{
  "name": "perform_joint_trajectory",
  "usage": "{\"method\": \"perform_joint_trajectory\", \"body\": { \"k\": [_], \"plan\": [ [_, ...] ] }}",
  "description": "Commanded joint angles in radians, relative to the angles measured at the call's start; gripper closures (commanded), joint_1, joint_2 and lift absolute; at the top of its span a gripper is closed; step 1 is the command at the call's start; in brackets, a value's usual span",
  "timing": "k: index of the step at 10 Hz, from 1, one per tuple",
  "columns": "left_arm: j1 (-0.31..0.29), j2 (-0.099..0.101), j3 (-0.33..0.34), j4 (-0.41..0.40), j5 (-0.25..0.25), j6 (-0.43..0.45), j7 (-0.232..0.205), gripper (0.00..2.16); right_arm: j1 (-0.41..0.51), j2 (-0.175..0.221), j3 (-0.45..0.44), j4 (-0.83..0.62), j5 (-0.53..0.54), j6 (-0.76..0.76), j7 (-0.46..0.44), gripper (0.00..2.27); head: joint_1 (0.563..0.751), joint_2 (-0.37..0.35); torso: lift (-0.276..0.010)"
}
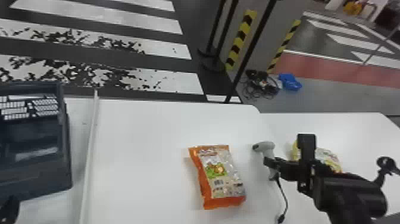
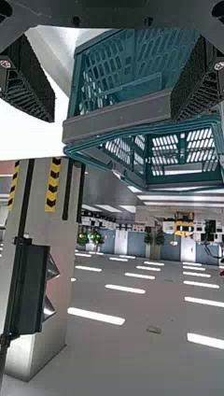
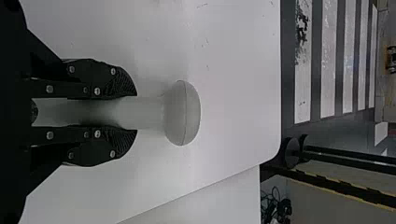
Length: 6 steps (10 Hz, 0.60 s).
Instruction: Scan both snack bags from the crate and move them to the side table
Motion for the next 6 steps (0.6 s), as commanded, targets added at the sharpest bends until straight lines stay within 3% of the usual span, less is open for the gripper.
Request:
{"method": "perform_joint_trajectory", "body": {
  "k": [1, 4, 5, 6],
  "plan": [
    [0.0, 0.0, 0.0, 0.0, 0.0, 0.0, 0.0, 0.08, 0.0, 0.004, 0.0, 0.002, -0.002, -0.014, -0.005, 1.69, 0.695, -0.35, -0.099],
    [0.0, -0.001, 0.0, 0.0, 0.0, 0.0, -0.002, 0.08, 0.002, 0.004, -0.005, 0.001, -0.002, -0.014, -0.009, 0.5, 0.695, -0.35, -0.099],
    [0.0, -0.001, 0.0, 0.0, 0.0, 0.0, -0.002, 0.08, 0.008, 0.004, -0.006, -0.013, -0.003, -0.014, -0.011, 0.18, 0.695, -0.35, -0.099],
    [0.001, -0.001, 0.0, -0.002, 0.0, 0.0, -0.002, 0.08, 0.022, 0.004, -0.011, -0.044, -0.003, -0.011, -0.026, 0.07, 0.695, -0.35, -0.099]
  ]
}}
